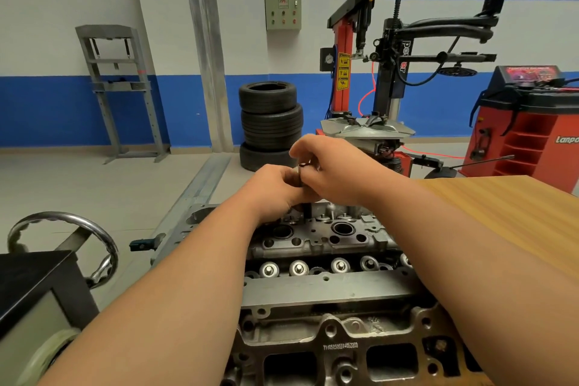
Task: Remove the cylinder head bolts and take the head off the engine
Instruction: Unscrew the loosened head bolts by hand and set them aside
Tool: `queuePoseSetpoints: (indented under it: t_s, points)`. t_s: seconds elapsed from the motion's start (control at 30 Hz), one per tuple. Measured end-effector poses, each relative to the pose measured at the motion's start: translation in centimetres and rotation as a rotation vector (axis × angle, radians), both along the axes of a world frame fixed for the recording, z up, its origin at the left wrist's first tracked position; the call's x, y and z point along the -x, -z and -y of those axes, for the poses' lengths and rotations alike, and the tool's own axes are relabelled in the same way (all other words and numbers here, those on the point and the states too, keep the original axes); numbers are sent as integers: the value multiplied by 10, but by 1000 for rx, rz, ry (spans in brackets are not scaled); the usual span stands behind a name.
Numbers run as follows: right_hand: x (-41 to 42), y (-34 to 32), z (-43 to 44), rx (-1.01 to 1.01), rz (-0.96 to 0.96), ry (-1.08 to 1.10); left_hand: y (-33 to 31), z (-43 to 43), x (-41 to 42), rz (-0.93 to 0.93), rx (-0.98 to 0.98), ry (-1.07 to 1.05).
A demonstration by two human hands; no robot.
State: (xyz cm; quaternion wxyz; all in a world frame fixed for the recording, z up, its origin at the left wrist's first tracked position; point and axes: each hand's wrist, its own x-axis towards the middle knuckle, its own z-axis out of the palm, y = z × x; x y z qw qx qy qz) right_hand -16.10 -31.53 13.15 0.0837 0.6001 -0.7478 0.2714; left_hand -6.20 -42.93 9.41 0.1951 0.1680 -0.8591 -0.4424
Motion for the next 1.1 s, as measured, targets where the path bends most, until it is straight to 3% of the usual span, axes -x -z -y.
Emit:
queuePoseSetpoints:
  t_s: [0.13,0.33,0.43,0.53,0.63,0.9,1.0,1.1]
  points:
    - [-1,-3,9,-24,-158,245,-1,-5,7,-16,94,-35]
    - [-5,-5,0,-68,-214,16,-2,-2,0,14,1,15]
    - [-5,-5,-2,-15,-145,-35,-3,-4,-2,1,13,1]
    - [-4,-3,7,78,-138,129,-4,-4,1,-40,61,-59]
    - [-5,-5,13,-16,-193,255,-3,-8,7,-43,125,-117]
    - [-14,-10,0,-66,-190,18,-4,-4,-1,-24,46,-67]
    - [-10,-5,5,54,-112,132,-3,-3,1,-42,34,-110]
    - [-5,-3,9,-71,-186,284,-2,-3,5,-58,35,-103]
